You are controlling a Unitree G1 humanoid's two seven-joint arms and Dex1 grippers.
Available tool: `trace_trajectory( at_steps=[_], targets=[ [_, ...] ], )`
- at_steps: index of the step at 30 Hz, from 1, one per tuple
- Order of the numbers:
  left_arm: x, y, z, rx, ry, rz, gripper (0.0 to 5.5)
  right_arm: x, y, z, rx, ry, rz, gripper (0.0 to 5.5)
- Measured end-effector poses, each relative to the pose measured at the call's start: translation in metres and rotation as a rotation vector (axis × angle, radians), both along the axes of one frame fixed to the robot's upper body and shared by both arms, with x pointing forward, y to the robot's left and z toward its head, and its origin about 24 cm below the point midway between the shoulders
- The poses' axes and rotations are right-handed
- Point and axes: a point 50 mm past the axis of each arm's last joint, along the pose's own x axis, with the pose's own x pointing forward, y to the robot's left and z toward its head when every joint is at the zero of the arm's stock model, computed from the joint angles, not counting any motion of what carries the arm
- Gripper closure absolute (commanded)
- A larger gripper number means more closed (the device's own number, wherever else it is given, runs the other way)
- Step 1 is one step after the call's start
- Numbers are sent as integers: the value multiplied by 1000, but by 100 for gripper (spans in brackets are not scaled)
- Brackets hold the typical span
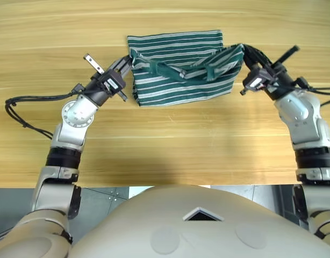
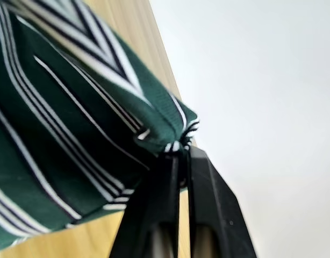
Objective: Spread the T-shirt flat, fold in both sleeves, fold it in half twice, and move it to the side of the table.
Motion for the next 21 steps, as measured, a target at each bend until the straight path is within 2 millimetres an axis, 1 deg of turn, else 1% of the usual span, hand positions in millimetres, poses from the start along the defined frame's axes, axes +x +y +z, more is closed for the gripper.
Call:
trace_trajectory(
  at_steps=[3, 4, 6, 7, 9, 13, 14, 15, 16, 19, 21],
  targets=[
    [24, 3, -1, -21, -5, 65, 550, 27, 12, 0, -1, -27, -27, 549],
    [34, 4, -2, -22, 2, 96, 550, 38, 18, -2, 2, -27, -42, 549],
    [43, 6, -6, -28, 11, 133, 550, 48, 22, -5, 4, -29, -61, 549],
    [51, 6, -10, -26, 31, 169, 550, 56, 26, -9, 0, -22, -77, 549],
    [58, 3, -16, -21, 56, 200, 550, 64, 33, -15, -11, -12, -90, 549],
    [66, -7, -24, 18, 90, 206, 550, 71, 35, -24, -35, 6, -118, 549],
    [67, -8, -25, 22, 97, 212, 550, 72, 37, -26, -37, 11, -119, 514],
    [67, -9, -28, 33, 107, 213, 550, 73, 39, -27, -39, 14, -120, 499],
    [67, -10, -30, 43, 120, 213, 518, 74, 39, -28, -40, 17, -129, 479],
    [69, -14, -34, 42, 153, 220, 461, 78, 36, -32, -57, 36, -165, 417],
    [72, -17, -33, 38, 165, 229, 427, 79, 37, -36, -58, 54, -194, 380]
  ],
)
